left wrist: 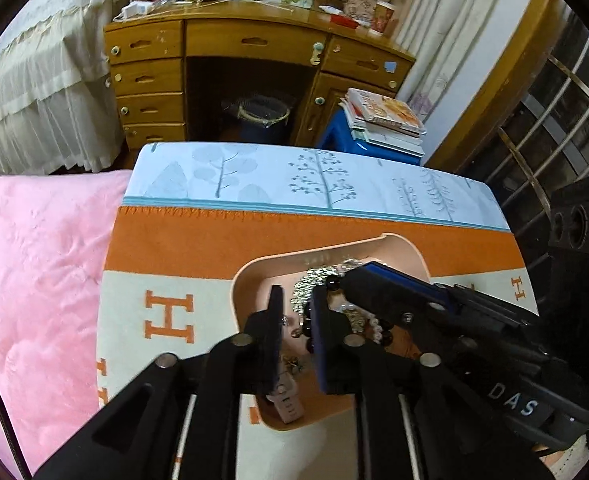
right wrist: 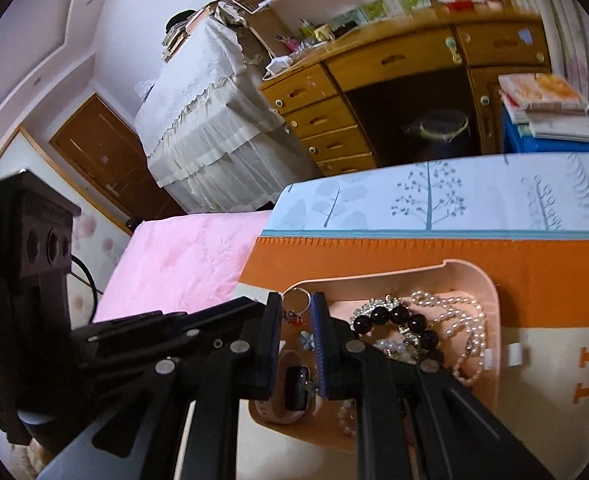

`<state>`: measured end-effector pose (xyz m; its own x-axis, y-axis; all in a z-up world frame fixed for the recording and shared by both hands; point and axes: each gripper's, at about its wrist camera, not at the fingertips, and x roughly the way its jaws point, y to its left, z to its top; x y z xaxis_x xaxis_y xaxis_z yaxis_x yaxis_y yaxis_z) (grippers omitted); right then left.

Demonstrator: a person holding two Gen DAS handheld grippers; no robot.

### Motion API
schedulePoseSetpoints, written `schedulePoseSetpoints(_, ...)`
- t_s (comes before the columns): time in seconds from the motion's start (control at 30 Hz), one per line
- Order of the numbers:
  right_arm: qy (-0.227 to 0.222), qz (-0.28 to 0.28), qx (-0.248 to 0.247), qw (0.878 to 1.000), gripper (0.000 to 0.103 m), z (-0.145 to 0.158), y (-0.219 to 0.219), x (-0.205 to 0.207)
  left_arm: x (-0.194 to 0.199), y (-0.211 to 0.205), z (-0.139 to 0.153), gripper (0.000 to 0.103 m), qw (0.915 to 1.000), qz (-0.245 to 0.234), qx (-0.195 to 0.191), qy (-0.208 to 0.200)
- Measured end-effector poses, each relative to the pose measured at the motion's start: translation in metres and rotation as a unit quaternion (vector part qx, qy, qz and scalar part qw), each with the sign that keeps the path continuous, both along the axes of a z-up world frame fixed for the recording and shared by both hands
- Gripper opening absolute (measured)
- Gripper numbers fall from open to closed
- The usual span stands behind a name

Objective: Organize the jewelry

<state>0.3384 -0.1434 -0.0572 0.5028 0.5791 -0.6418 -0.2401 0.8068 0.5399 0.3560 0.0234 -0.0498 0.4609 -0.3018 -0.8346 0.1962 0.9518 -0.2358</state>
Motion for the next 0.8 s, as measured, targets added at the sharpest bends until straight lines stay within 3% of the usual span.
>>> schedulePoseSetpoints(0.17,-0.009,0.001,0.016,1.000,0.017,0.001,-0.002,-0.003,-0.005,0.015,-0.003,0.050,0.9998,0.022,-0.004,-0.002)
schedulePoseSetpoints(0.27,-0.016,-0.008,0.013,1.000,0.033,0.006,-0.005,-0.006,-0.012,0.024,0.003,0.060,0.9994,0.033,-0.012,-0.007)
schedulePoseSetpoints(0.33,-0.019,-0.011,0.015,1.000,0.033,0.010,-0.007,-0.011,-0.019,0.028,0.007,0.066,0.9991,0.039,-0.004,-0.015)
schedulePoseSetpoints(0.57,-0.044,-0.007,-0.033,0.998,0.033,0.024,-0.009,-0.055,-0.064,0.033,0.026,0.085,0.9983,0.039,0.021,-0.039)
schedulePoseSetpoints(0.8,-0.070,-0.005,-0.079,0.994,0.033,0.043,-0.019,-0.133,-0.129,0.032,0.050,0.087,0.9975,0.044,0.010,-0.055)
